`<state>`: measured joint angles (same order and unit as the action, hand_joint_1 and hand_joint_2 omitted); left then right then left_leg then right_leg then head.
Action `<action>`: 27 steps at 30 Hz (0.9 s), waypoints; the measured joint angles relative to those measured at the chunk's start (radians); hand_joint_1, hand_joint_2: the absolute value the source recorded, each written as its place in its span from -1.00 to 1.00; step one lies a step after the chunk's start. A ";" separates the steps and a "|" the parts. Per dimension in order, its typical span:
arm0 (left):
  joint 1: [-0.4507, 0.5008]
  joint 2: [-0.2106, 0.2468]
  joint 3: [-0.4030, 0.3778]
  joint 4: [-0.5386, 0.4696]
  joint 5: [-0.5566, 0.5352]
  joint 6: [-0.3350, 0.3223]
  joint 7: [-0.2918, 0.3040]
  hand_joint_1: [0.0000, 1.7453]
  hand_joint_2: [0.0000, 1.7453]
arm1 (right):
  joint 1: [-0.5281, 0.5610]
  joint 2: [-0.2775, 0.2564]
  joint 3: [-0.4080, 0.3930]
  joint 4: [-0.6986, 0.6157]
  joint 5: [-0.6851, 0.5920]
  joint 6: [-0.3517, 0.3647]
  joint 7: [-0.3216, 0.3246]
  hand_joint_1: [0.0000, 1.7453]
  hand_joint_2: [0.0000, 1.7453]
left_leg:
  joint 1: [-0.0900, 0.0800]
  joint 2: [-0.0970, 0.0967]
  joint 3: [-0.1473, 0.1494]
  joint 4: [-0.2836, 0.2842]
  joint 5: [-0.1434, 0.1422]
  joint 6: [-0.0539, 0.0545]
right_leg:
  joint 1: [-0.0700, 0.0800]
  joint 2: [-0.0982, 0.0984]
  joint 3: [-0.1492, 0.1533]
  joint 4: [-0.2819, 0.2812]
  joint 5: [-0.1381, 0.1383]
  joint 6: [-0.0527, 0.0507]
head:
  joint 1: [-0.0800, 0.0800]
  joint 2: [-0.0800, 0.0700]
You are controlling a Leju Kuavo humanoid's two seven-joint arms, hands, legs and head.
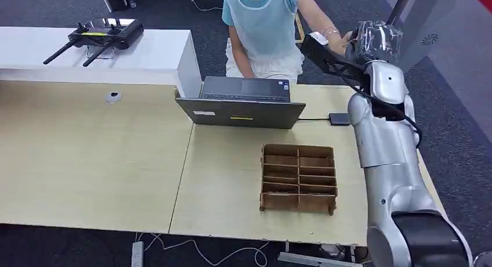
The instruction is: Pass the card to the sensor for recognition and then transmit it.
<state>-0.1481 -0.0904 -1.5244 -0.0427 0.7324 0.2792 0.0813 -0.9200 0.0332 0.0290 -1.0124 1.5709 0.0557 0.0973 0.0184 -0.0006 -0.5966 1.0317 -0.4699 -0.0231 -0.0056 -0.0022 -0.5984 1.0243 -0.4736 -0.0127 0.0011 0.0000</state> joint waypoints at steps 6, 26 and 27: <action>0.000 0.000 0.000 0.000 0.002 0.000 0.000 -1.00 -1.00 | 0.000 0.000 0.000 0.000 0.000 0.000 0.000 0.82 1.00 | 0.000 0.000 0.000 0.000 0.000 0.000 | 0.000 0.000 0.000 0.000 0.000 0.000 | 0.000 0.000; 0.003 0.000 0.000 0.000 0.086 0.014 0.000 -1.00 -1.00 | 0.049 0.031 -0.159 -0.296 -0.613 0.090 -0.116 1.00 1.00 | 0.000 -0.001 0.000 0.000 0.000 0.000 | 0.000 -0.001 0.000 0.000 0.000 0.000 | 0.000 0.000; 0.003 0.001 0.000 0.000 0.093 0.014 0.000 -1.00 -1.00 | 0.049 0.031 -0.179 -0.306 -0.663 0.106 -0.117 1.00 1.00 | 0.000 -0.001 0.000 0.000 0.000 0.000 | 0.000 -0.001 0.000 0.000 0.000 0.000 | 0.000 0.000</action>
<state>-0.1451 -0.0896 -1.5244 -0.0428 0.8255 0.2934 0.0809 -0.8707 0.0641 -0.1502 -1.3180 0.9074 0.1617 -0.0195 0.0181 -0.0015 -0.5966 1.0317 -0.4698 -0.0230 -0.0056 -0.0029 -0.5983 1.0242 -0.4736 -0.0127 0.0011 0.0000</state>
